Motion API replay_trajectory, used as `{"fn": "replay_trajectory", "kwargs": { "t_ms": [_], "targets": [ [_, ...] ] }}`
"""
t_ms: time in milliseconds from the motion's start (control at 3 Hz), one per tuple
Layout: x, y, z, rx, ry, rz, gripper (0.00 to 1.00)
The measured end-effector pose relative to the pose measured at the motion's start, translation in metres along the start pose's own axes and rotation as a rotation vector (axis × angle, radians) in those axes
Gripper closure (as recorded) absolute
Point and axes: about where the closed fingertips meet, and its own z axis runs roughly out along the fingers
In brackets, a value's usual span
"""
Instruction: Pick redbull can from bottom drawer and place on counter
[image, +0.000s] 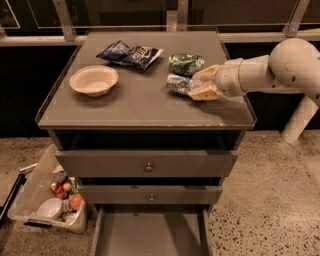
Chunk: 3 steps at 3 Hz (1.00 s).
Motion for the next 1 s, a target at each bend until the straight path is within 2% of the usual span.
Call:
{"fn": "replay_trajectory", "kwargs": {
  "t_ms": [333,667,1000],
  "targets": [
    [0.0000,0.0000,0.0001,0.000,0.000,0.000,0.11],
    [0.0000,0.0000,0.0001,0.000,0.000,0.000,0.00],
    [0.0000,0.0000,0.0001,0.000,0.000,0.000,0.00]
  ]
}}
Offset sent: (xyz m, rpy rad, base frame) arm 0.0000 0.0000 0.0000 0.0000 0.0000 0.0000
